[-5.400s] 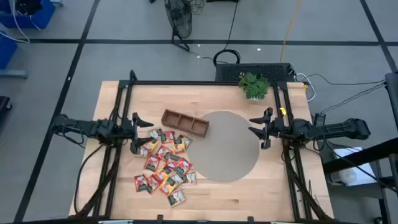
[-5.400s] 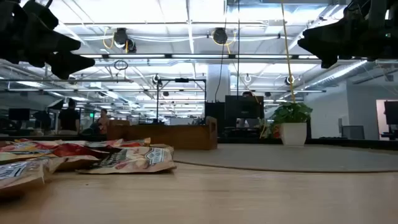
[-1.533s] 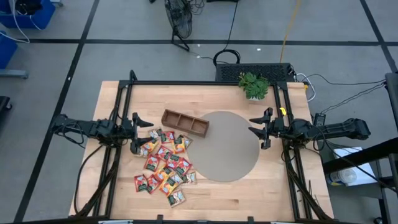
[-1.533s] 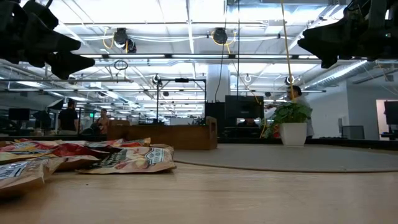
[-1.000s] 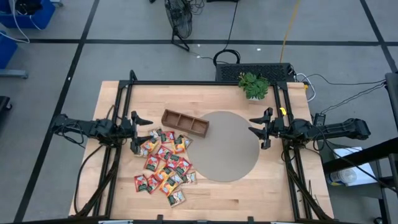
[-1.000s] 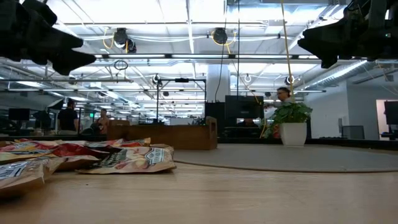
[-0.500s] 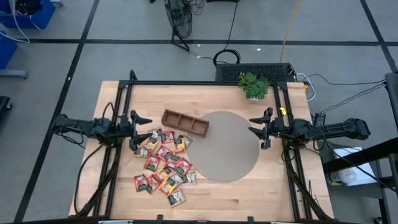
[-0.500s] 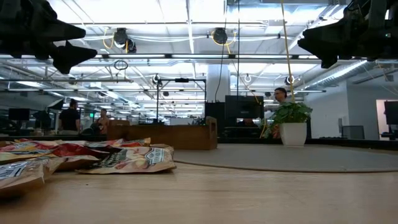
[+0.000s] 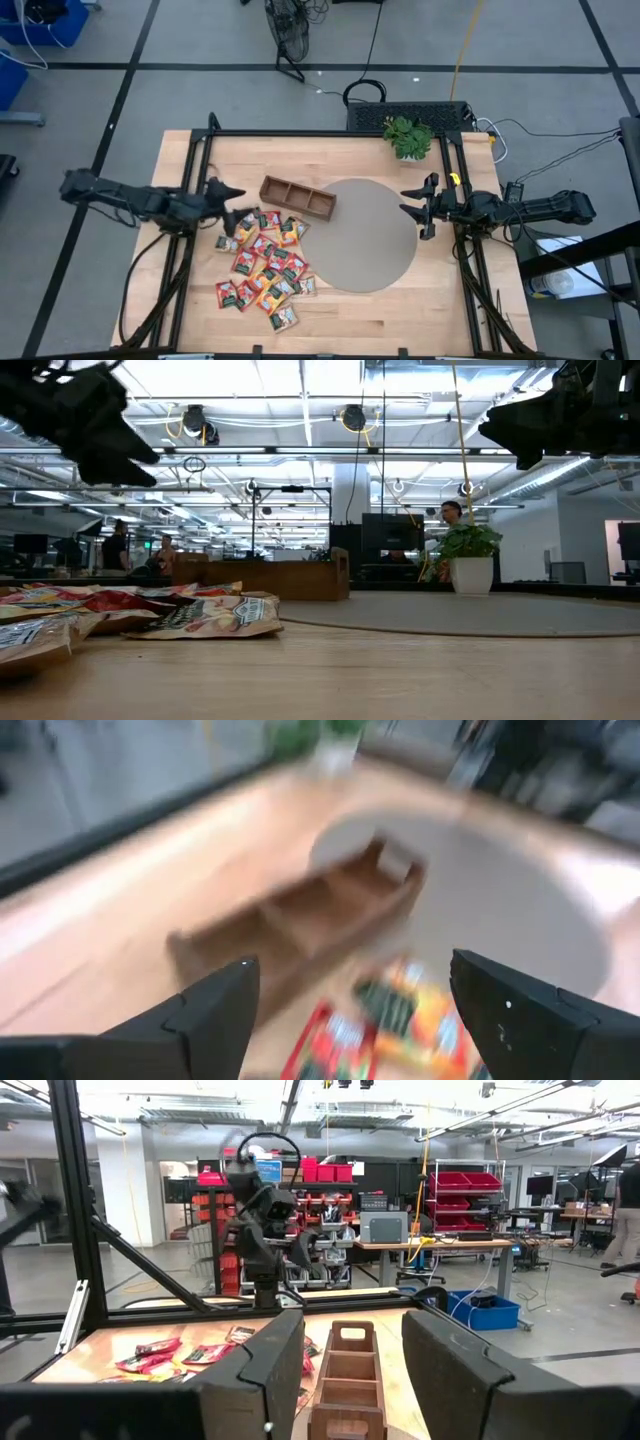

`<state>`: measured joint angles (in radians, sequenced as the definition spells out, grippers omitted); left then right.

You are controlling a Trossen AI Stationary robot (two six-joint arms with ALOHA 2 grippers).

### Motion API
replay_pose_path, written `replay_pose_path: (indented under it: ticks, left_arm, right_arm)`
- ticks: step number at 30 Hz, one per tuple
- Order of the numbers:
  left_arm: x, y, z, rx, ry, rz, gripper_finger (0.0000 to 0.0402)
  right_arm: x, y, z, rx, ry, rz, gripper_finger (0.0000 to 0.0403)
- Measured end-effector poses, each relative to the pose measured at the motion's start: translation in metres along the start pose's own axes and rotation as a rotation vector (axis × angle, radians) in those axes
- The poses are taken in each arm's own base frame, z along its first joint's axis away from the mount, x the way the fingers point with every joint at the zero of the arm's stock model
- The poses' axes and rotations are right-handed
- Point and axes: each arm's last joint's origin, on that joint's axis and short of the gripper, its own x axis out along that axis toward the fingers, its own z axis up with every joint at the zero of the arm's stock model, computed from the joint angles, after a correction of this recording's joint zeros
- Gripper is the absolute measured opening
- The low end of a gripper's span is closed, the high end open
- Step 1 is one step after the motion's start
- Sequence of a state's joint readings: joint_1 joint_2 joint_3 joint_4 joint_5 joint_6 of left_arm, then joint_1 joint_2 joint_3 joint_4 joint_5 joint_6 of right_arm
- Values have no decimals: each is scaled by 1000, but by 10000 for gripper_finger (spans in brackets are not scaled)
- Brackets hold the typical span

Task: Pick & Place Tea
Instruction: Put the yellow tea bag into the left section of the wooden organizer

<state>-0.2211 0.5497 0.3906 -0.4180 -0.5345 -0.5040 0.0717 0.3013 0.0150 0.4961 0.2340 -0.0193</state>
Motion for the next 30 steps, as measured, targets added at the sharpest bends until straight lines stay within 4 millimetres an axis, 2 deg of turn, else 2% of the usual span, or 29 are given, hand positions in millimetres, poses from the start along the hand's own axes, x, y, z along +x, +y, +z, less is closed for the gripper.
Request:
replay_pose_path:
  ticks: [8,13,17,20,26,30]
  left_arm:
    - [26,-37,25,-60,527,194,324]
    - [40,-50,19,-134,796,274,324]
    - [41,-44,4,-184,979,362,324]
    - [36,-36,-1,-216,1041,423,324]
    - [27,-15,-3,-324,984,383,323]
    - [24,3,-16,-417,944,349,323]
  right_arm:
    - [0,0,0,0,1,0,155]
    - [0,0,0,0,0,0,155]
    - [0,0,0,0,0,0,155]
    - [0,0,0,0,0,0,155]
    - [0,0,0,0,0,0,155]
    - [0,0,0,0,0,0,155]
